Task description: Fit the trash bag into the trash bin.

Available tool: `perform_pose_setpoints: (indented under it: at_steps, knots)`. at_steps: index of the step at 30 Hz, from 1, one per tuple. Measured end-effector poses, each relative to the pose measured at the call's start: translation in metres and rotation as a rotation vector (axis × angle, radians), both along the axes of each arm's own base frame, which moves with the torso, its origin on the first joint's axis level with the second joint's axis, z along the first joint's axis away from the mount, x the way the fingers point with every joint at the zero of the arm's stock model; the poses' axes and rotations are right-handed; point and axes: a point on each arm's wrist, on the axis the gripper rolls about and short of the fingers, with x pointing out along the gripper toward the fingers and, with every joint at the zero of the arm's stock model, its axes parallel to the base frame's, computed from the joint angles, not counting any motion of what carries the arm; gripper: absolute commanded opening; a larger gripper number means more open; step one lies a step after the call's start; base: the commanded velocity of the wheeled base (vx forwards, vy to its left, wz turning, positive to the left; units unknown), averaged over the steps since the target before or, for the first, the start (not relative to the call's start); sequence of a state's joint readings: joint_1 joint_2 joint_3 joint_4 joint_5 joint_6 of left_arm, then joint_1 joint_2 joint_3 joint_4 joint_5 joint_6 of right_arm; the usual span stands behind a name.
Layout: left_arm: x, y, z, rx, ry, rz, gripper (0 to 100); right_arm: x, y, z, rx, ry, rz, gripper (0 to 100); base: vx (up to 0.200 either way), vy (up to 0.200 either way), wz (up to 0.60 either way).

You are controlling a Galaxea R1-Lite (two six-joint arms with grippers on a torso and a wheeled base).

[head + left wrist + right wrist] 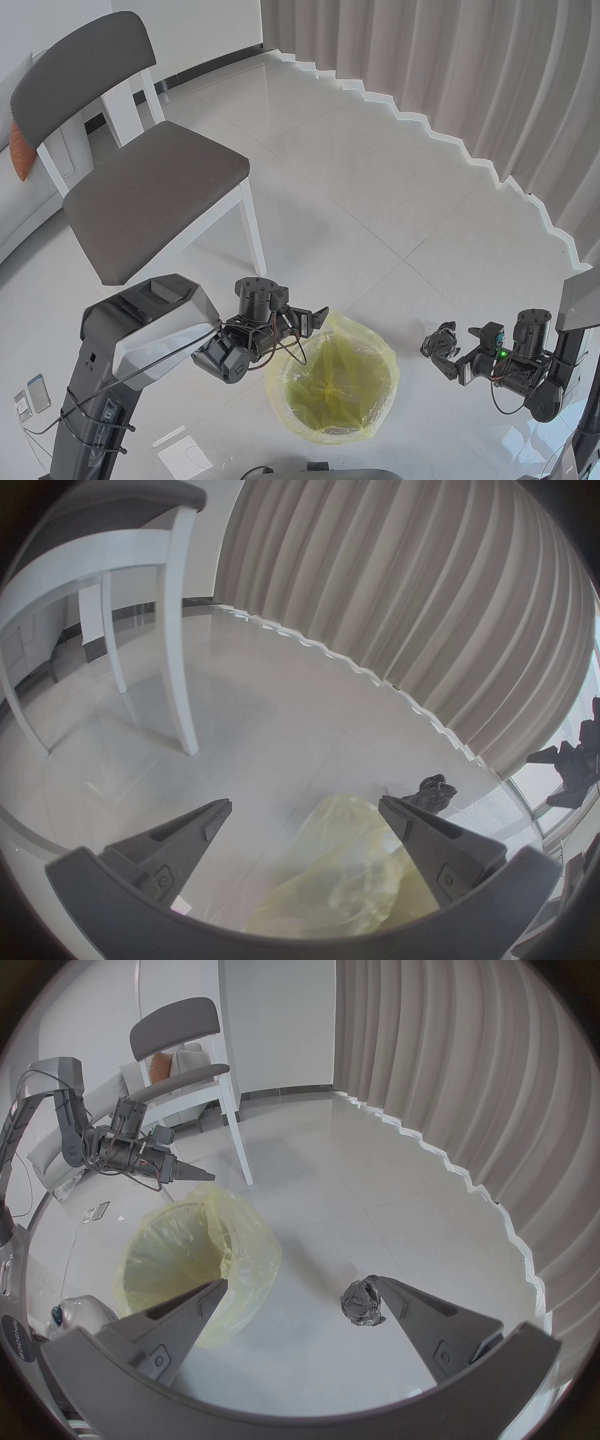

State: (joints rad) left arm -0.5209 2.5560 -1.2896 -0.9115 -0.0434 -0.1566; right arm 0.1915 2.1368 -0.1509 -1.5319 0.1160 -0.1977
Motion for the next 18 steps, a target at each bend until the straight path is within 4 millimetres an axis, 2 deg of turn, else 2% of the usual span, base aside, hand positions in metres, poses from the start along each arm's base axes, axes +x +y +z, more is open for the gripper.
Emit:
perform_pose_setpoints:
  at_steps: [7,18]
  knots:
    - [0.000,-0.006,-0.012,0.024,0.027,-0.012,100,-0.003,-0.001,-0.003,-0.003,0.018,-0.001,100,0.000,0.000,0.00]
    - [0.025,-0.004,-0.027,0.055,0.061,0.021,100,-0.002,-0.003,-0.003,-0.003,0.015,-0.009,100,0.000,0.000,0.00]
